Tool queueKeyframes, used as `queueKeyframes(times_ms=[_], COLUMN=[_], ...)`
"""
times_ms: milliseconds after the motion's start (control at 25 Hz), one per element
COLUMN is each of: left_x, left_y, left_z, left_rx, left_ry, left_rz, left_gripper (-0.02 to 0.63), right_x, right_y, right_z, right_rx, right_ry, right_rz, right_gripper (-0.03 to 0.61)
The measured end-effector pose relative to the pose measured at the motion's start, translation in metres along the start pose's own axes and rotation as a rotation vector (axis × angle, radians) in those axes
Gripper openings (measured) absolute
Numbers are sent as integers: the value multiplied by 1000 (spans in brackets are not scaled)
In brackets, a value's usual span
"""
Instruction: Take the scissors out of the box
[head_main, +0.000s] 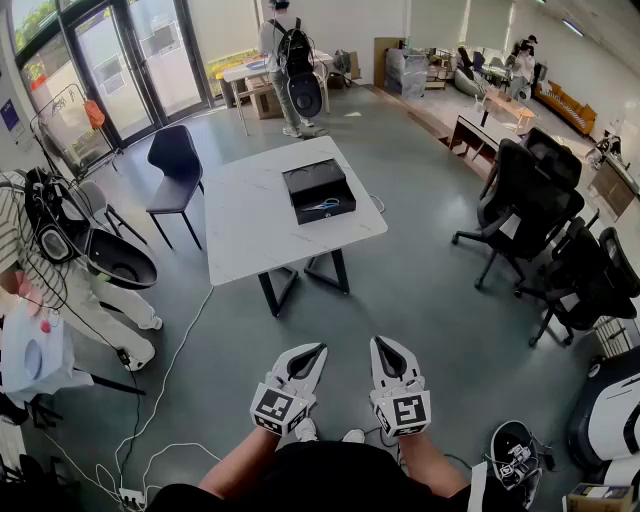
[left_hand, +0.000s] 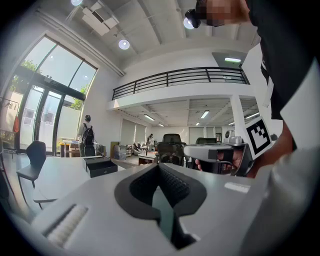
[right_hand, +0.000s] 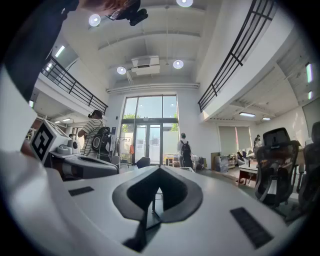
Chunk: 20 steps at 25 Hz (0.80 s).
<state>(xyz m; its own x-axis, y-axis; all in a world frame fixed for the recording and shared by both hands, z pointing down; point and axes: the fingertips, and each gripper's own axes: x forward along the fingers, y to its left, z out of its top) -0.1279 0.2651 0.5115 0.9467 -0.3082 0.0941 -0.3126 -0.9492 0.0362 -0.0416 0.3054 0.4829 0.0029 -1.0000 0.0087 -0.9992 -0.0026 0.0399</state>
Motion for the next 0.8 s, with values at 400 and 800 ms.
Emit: queueKeyframes(times_ms=[400,800], left_x=[-39,-81], left_y=[22,53], left_z=[8,-12], left_rx=[-5,-10], left_ry=[-29,-15], left_rz=[-31,-53], left_gripper=[9,9], right_x=[10,16], right_y=[48,76], right_z=[13,3], right_rx=[-12,-21], right_ry=[-10,42], right_rz=[-1,-62], right_gripper=[6,8])
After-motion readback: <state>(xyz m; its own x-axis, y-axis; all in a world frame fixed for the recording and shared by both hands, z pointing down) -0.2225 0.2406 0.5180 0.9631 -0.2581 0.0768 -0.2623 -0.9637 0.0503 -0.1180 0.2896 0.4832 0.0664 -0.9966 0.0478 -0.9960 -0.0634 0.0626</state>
